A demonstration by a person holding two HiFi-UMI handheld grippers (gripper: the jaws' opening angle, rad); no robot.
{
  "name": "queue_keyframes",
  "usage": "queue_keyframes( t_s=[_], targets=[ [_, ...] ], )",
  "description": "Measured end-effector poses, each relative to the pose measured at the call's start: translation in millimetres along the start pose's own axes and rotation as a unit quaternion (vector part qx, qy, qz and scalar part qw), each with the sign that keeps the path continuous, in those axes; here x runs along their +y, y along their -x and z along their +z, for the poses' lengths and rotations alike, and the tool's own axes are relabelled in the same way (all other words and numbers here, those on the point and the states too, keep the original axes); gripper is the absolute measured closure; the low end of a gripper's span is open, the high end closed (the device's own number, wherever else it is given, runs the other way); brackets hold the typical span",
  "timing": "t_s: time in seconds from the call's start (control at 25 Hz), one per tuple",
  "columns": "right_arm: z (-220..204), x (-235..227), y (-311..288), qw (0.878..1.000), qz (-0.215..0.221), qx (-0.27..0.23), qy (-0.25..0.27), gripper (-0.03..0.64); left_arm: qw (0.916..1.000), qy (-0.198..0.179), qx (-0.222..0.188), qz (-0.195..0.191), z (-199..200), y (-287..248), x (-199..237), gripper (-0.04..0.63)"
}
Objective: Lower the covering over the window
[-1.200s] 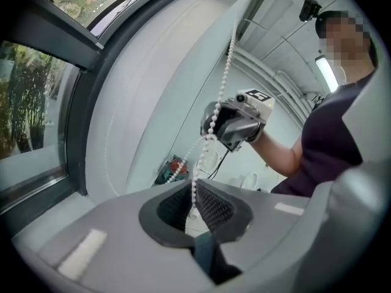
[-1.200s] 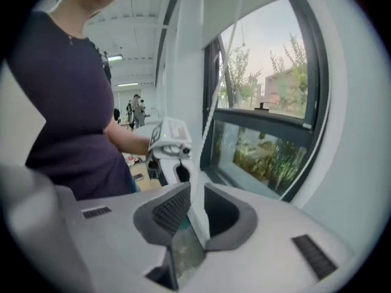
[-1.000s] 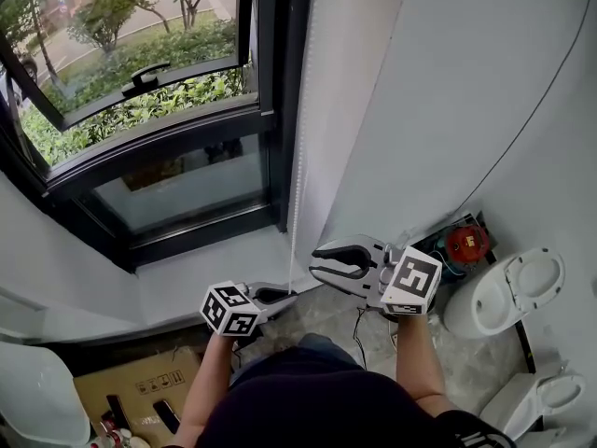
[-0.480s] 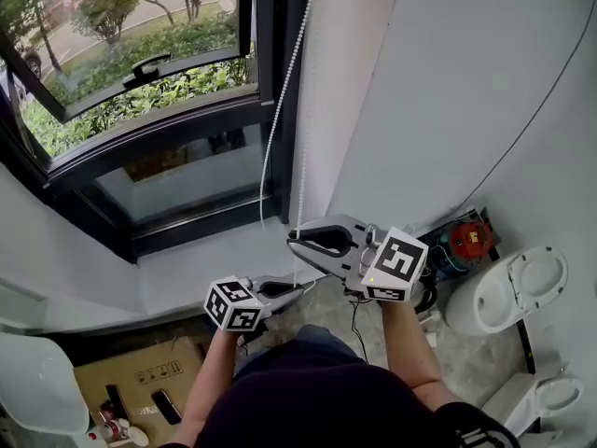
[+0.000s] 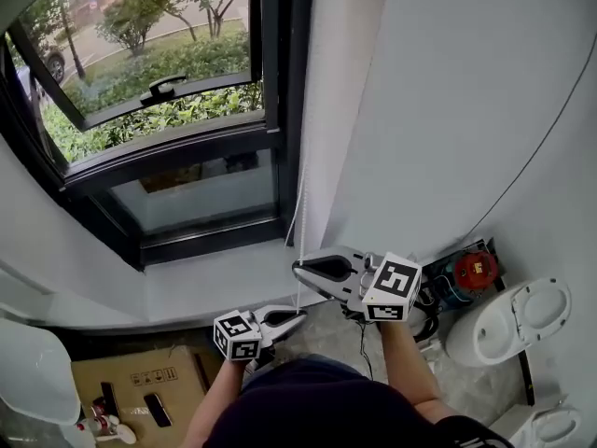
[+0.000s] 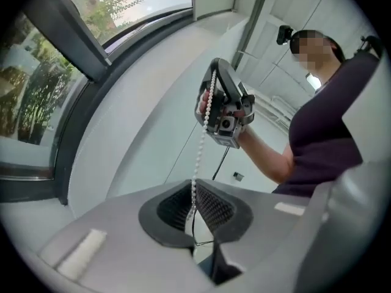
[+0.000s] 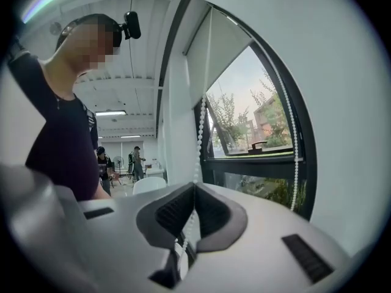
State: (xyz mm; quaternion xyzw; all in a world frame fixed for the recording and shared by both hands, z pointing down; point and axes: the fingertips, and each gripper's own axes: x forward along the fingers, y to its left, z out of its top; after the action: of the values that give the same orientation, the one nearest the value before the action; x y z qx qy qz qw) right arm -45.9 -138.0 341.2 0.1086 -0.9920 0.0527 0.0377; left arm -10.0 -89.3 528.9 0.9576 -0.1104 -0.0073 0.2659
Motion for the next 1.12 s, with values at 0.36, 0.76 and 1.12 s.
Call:
queue_keyframes(
  t_s=[0.36, 0.76, 1.12],
  targets=[
    [-63.4, 1.0, 8.1, 0.997, 0.009, 0.081, 0.002, 0.603, 0.9958, 0.013, 0.07, 0.058, -57.5, -17.8, -4.3, 0.57],
    [-109.7, 15.6, 15.9, 0.99, 0.059, 0.131, -0.014, 0.603, 0.9941, 0.061, -0.001, 0.089, -66.9, -13.7, -7.7, 0.569],
    [-155.5, 25.5, 12.5, 0.977, 0.082, 0.197, -0.025, 0.603, 0.9911, 0.064, -0.031, 0.113, -58.0, 0.4, -7.5, 0.569]
  ],
)
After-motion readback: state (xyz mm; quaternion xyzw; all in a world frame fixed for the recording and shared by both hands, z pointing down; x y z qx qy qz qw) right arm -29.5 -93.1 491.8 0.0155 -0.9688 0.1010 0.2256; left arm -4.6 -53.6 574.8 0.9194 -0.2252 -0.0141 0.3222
